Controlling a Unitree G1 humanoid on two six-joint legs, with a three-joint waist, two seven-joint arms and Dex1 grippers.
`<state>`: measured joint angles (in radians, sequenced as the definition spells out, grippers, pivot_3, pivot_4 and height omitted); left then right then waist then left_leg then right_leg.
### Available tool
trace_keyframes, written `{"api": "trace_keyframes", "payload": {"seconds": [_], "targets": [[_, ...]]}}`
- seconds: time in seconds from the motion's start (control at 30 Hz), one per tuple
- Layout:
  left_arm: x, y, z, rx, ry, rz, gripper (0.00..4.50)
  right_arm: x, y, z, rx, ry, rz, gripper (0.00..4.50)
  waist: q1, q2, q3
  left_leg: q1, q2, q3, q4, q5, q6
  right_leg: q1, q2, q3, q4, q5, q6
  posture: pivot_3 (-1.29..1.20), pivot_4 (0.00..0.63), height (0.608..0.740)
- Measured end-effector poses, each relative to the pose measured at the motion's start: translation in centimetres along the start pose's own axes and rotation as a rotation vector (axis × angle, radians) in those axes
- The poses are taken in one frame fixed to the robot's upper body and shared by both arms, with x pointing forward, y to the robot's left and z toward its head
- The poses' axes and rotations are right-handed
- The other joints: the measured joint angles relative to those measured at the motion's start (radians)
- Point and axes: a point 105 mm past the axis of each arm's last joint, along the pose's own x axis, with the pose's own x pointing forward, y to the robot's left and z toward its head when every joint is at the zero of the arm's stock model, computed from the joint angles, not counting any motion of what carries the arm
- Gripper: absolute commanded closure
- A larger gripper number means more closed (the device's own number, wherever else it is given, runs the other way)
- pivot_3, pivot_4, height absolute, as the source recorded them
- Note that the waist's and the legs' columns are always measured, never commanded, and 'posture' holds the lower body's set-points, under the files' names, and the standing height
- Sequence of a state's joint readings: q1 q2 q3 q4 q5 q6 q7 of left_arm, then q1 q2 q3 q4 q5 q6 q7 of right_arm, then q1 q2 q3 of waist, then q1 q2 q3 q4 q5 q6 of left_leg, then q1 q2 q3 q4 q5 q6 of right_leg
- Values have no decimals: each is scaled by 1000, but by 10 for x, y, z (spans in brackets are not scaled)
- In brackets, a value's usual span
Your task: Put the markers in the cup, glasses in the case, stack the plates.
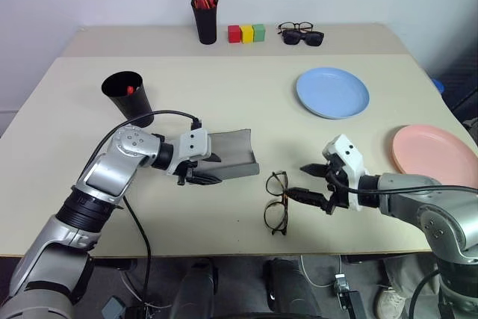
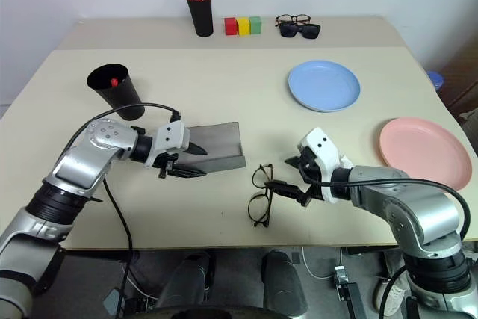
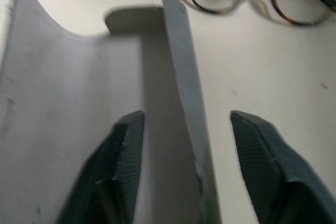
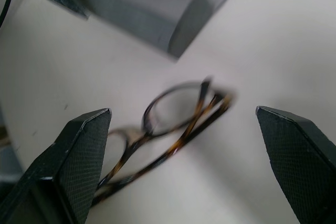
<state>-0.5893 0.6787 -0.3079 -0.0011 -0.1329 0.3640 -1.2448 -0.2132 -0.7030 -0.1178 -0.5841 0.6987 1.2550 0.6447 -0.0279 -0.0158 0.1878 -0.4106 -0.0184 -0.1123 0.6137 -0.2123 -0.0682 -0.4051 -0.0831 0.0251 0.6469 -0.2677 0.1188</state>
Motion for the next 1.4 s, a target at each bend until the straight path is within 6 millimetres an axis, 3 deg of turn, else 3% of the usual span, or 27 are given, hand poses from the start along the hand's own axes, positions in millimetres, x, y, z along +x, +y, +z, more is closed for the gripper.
{"api": "trace_keyframes", "payload": {"seconds": [0.2,0.33,0.5,0.53,0.6,0.67,0.87,0.97,1.13,1.3,1.4], "targets": [[-8,12,4,-12,-40,112,2154,8,9,-11,85,31,4,0,7,0,0,0,0,0,0,0,0,0,0,0,0,0,0,0,150,740],[-18,3,-4,-68,-77,196,2154,24,21,-17,190,27,40,0,5,1,1,1,1,0,-1,-1,1,0,1,0,0,0,0,0,150,740],[-29,1,-4,-137,-123,275,2121,29,21,-17,217,53,17,2265,15,1,1,0,0,0,1,-1,1,1,0,0,0,0,0,0,150,740],[-31,2,-3,-140,-127,290,2121,30,20,-18,222,57,14,2514,14,1,1,0,0,0,1,-1,1,1,0,0,0,0,0,0,150,740],[-34,3,-2,-150,-138,322,2121,30,19,-19,227,65,6,3688,13,1,1,1,1,0,0,-1,1,0,0,0,0,0,0,0,150,740],[-36,2,-5,-168,-138,337,2121,29,18,-17,217,66,8,4441,11,1,1,1,1,0,0,-1,1,0,0,0,0,0,0,0,150,740],[-47,5,-13,-211,-133,406,2121,13,3,-1,55,94,-61,4441,9,1,1,1,1,0,1,-1,1,0,1,0,0,0,-1,0,150,740],[-61,13,-16,-246,-156,509,2121,11,7,32,-142,41,-42,4441,5,2,1,1,1,0,0,-1,1,0,1,0,0,0,-1,0,150,740],[-83,10,-30,-333,-188,626,2121,26,35,95,-546,-110,52,4441,-12,2,1,1,1,0,-1,-1,1,0,1,-1,-1,-1,-1,0,150,740],[-100,-3,-30,-356,-225,673,2121,85,46,129,-609,-154,135,4441,-20,2,2,1,2,1,-1,-1,1,-1,1,0,0,0,-1,0,150,740],[-117,-20,-47,-386,-153,710,2121,122,52,123,-646,-107,183,4441,-23,2,2,1,2,1,-3,-1,1,-2,1,0,1,0,-2,0,150,740]]}}
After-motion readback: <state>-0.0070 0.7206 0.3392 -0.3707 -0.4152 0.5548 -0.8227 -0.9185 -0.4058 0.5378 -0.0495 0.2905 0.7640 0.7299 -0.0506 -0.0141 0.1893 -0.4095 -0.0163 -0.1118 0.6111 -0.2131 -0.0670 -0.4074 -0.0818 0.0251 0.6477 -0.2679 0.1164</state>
